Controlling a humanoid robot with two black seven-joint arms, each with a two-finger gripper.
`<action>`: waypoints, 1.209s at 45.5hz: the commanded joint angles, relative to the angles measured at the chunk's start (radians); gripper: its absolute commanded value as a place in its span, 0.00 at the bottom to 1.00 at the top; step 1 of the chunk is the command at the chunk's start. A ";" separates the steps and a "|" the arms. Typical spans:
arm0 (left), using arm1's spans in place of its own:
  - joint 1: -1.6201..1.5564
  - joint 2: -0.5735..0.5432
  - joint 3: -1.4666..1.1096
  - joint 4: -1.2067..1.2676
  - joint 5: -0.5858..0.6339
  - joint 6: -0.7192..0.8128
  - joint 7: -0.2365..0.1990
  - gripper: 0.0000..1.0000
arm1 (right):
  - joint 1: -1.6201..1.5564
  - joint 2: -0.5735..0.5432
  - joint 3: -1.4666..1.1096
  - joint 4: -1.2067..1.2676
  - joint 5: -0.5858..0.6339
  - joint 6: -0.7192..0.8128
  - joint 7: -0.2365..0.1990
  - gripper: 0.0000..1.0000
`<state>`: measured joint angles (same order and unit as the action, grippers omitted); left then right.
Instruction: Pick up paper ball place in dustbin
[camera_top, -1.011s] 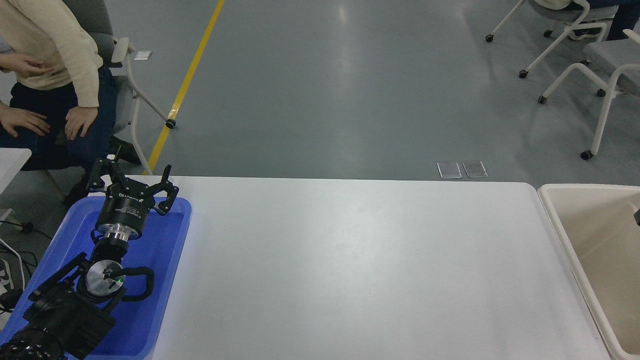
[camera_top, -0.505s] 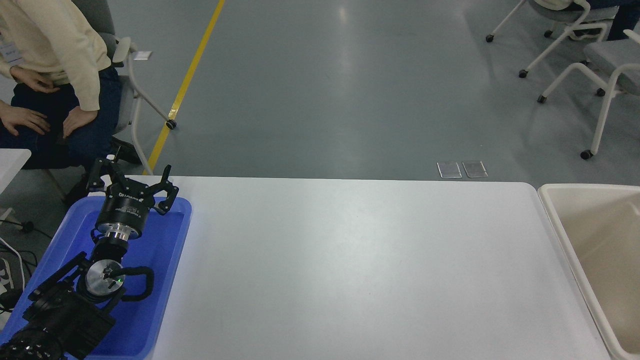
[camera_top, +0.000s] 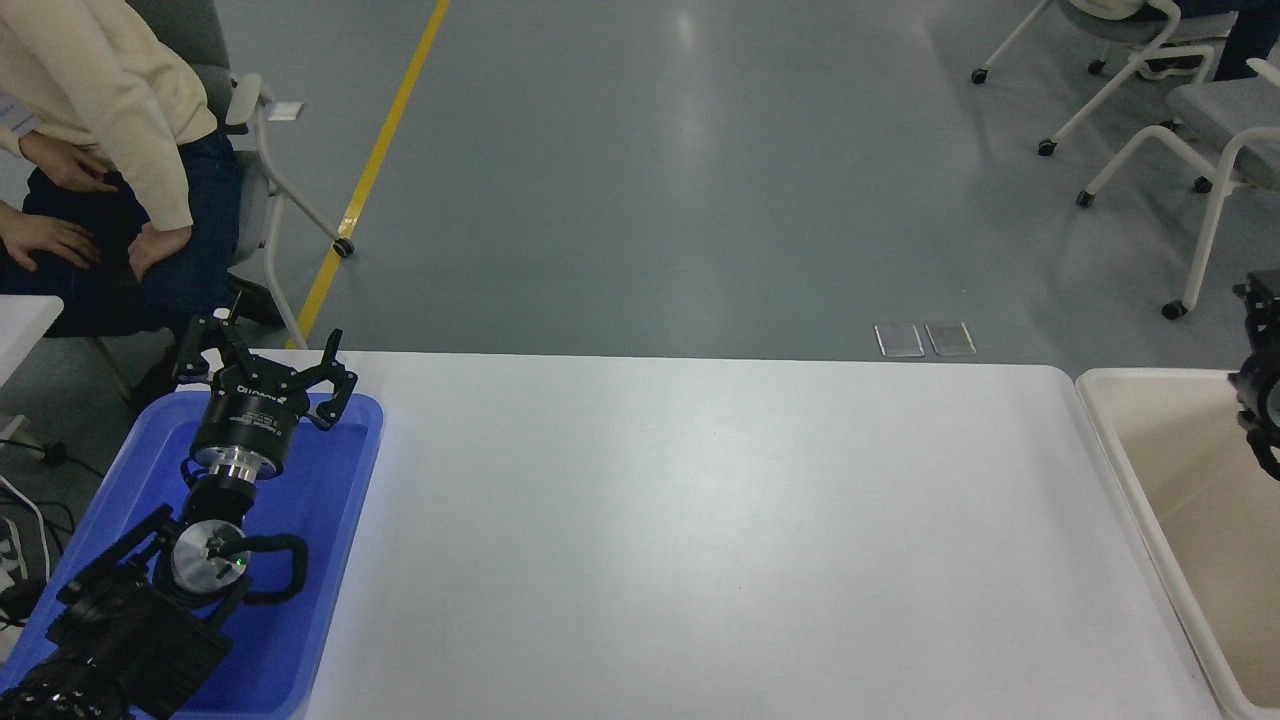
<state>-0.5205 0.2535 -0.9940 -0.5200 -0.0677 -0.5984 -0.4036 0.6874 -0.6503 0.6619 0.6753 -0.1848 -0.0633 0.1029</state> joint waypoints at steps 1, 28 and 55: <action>-0.001 0.000 0.000 0.000 0.000 0.000 0.000 1.00 | -0.083 0.084 0.097 0.046 0.151 0.140 0.173 1.00; -0.001 0.001 0.000 0.000 0.000 0.000 0.000 1.00 | -0.173 0.241 0.151 0.141 0.128 0.077 0.451 1.00; -0.001 0.000 0.000 0.000 0.000 0.000 0.000 1.00 | -0.201 0.233 0.166 0.234 0.022 0.039 0.442 1.00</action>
<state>-0.5211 0.2536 -0.9940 -0.5200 -0.0676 -0.5983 -0.4035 0.4925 -0.4179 0.8271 0.8983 -0.1501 -0.0233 0.5408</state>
